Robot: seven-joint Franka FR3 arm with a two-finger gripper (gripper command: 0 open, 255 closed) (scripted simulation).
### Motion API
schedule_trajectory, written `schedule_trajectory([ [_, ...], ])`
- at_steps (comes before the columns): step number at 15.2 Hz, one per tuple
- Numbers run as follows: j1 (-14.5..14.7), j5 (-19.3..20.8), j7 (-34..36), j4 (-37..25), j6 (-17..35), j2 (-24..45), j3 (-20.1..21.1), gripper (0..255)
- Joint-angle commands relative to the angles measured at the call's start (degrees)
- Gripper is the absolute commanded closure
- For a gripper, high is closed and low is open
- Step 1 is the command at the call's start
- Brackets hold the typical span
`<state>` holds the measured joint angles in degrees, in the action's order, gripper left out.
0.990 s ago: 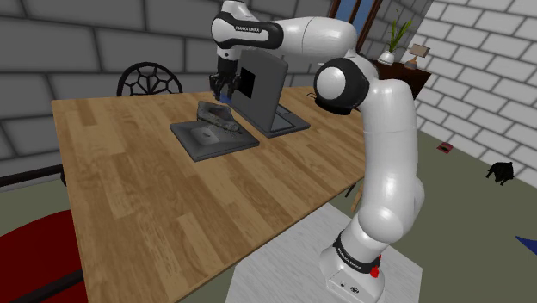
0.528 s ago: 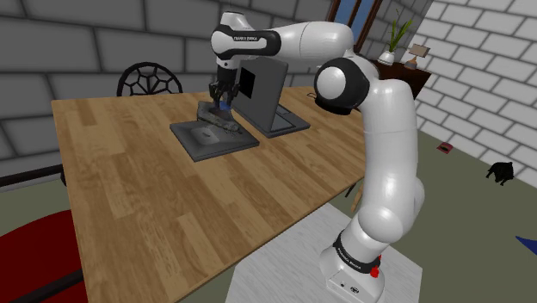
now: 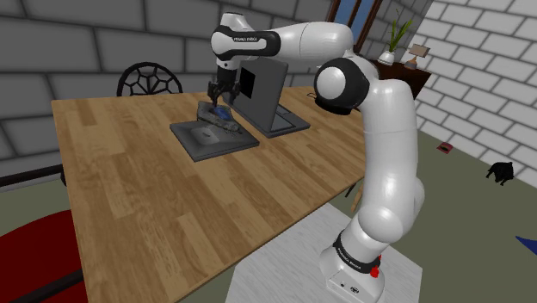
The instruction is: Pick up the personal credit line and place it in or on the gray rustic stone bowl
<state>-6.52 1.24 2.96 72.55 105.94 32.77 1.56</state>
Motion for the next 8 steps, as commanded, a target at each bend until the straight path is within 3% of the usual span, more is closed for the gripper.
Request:
schedule_trajectory([
  [1,0.0,0.0,0.0,0.0,0.0,0.0,0.0,0],
  [4,0.0,0.0,0.0,0.0,0.0,0.0,0.0,0],
  [8,0.09,-0.02,-0.05,-7.23,-7.27,-0.04,0.02,0],
])
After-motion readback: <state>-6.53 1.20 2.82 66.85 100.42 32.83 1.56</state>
